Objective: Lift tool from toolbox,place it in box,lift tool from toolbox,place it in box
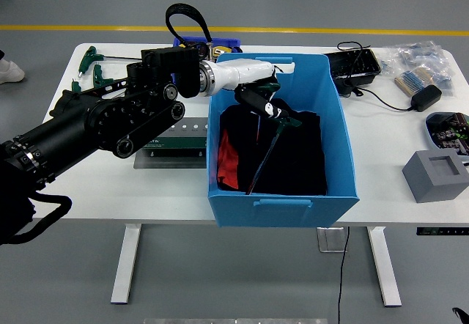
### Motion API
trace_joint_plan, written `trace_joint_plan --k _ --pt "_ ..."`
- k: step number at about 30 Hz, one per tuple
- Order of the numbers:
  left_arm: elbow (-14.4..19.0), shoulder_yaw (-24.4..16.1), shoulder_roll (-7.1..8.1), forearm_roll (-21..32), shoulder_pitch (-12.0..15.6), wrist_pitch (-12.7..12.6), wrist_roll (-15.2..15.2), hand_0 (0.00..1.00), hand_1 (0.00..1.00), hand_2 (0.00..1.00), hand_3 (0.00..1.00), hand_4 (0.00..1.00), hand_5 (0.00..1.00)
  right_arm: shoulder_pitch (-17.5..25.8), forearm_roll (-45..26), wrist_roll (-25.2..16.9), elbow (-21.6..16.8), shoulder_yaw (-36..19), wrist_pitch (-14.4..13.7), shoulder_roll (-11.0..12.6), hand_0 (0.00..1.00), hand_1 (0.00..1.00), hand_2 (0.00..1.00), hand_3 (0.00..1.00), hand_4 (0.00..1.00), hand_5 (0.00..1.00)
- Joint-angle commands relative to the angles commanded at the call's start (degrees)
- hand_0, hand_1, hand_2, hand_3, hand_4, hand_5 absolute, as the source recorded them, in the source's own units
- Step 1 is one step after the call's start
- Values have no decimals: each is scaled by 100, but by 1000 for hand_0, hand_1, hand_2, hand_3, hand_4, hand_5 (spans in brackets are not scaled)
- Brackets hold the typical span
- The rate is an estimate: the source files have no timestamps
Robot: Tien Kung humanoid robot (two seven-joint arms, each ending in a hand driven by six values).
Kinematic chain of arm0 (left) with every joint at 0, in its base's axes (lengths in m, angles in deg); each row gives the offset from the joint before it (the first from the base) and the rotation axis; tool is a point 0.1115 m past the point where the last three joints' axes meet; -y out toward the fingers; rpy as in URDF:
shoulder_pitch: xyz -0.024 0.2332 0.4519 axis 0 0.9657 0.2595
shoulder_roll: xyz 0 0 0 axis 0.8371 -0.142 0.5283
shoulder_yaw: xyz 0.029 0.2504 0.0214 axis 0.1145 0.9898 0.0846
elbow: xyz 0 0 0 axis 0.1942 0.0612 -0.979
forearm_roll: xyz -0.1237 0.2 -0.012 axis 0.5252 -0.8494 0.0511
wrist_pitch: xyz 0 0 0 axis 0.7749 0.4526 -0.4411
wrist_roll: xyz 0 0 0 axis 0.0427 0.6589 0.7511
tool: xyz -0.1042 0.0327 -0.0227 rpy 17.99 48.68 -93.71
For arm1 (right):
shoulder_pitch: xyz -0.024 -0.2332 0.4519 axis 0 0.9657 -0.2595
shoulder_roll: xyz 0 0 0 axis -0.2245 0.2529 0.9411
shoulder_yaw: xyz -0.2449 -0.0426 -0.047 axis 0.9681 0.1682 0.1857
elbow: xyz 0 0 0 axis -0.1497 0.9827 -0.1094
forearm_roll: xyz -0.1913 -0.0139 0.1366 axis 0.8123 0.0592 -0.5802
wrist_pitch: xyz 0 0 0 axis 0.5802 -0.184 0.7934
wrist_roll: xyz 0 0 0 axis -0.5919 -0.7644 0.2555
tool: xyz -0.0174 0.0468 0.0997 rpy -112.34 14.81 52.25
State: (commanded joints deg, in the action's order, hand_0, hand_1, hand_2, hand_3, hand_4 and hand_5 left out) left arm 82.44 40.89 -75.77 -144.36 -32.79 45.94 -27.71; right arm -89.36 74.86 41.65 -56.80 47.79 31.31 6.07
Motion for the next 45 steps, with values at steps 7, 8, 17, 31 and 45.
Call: trace_joint_plan --k 7,8,17,31,45 --pt "-40 -24 30 -103 -1 37 -90 532 653 781 775 993 738 -23 -133 -44 0 118 -8 20 665 661 715 562 789 669" --pt "-27 -26 38 -124 10 41 -93 532 653 781 775 993 738 -20 -139 -44 0 124 -9 19 665 661 715 562 789 669" --pt "266 -25 171 -279 218 195 -264 694 810 959 816 998 765 73 -149 -20 0 159 -10 0 667 661 714 562 789 670" --pt "1897 -1438 993 -773 1015 701 -667 736 822 963 844 998 782 223 -576 -82 0 466 -28 -78 665 662 714 562 787 670" --pt "4015 -4404 1511 -510 3313 795 -1093 727 793 918 823 998 812 281 -1074 -165 -8 854 -13 -143 667 661 714 561 784 670"
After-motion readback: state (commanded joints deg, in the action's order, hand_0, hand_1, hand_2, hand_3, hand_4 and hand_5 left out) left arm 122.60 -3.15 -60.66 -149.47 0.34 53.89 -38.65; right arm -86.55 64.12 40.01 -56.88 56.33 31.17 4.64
